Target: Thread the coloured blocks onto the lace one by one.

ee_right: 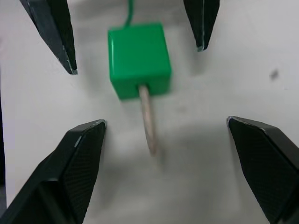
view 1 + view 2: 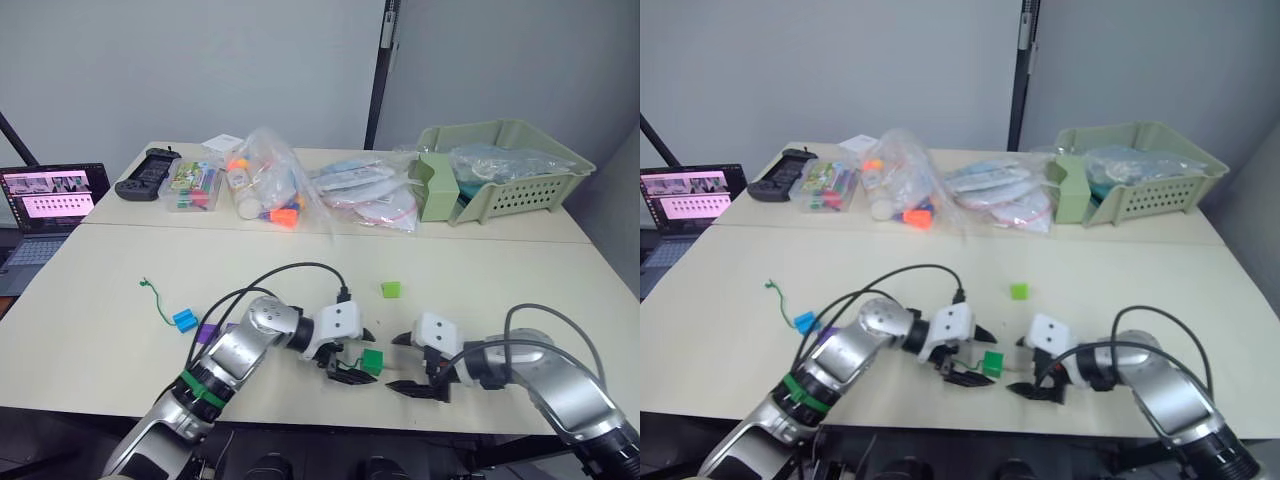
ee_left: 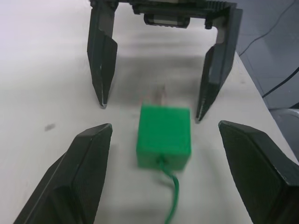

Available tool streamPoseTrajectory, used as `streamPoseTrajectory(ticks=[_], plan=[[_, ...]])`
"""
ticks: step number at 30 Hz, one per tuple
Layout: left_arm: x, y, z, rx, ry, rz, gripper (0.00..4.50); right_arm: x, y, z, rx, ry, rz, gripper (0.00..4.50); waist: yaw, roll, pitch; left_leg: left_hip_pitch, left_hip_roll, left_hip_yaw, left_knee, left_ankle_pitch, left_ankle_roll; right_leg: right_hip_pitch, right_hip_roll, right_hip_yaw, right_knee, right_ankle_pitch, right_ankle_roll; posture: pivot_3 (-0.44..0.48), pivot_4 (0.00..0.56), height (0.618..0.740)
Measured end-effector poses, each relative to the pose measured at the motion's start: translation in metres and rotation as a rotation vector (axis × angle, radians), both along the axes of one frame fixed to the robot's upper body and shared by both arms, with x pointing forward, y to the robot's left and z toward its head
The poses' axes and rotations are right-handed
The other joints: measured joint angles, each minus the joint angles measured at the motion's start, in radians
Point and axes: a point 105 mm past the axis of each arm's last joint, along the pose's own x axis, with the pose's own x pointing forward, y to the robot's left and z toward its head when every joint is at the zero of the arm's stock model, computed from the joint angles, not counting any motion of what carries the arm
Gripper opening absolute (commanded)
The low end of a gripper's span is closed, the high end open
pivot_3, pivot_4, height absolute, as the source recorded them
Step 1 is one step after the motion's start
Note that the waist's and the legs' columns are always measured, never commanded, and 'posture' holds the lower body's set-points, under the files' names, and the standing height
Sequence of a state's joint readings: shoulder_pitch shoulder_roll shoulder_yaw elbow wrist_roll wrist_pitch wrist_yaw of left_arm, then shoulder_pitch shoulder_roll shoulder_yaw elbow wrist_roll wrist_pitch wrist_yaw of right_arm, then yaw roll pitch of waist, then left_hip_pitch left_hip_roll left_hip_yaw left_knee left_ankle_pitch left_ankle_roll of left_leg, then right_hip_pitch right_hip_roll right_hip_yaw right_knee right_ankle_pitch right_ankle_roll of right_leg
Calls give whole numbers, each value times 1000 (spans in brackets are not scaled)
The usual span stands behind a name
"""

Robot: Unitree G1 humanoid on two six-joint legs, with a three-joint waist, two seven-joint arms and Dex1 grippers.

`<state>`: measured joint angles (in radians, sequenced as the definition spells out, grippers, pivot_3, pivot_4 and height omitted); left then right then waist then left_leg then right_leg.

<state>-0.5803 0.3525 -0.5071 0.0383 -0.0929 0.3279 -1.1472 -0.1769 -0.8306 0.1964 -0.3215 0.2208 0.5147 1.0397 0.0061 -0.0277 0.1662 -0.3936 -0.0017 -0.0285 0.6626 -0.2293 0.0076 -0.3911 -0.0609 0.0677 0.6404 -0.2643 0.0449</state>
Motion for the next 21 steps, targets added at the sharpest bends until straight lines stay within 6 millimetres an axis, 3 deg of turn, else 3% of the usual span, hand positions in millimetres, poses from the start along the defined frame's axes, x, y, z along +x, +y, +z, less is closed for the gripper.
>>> streamPoseTrajectory(ticks=[3,11,16,21], plan=[[1,-2,-6,13,-4,-1,3838,-1,-2,0,0,-1,-8,4487,-12,0,0,0,1,-1,0,0,0,-1,1,0,1,0,0,0,150,740],[4,2,-14,43,13,11,1332,1,-1,0,3,-9,-17,4500,-18,0,0,-1,0,-1,0,0,0,-1,0,0,1,0,0,0,150,740],[3,2,-14,43,13,7,1197,1,2,0,18,-12,-15,4500,-18,0,0,-1,0,-1,0,0,0,-1,0,0,1,0,0,0,150,740],[2,2,-13,41,15,0,1197,3,9,2,36,-19,2,2967,-18,0,0,-1,0,-1,0,0,0,-2,0,0,1,0,0,0,150,740]])
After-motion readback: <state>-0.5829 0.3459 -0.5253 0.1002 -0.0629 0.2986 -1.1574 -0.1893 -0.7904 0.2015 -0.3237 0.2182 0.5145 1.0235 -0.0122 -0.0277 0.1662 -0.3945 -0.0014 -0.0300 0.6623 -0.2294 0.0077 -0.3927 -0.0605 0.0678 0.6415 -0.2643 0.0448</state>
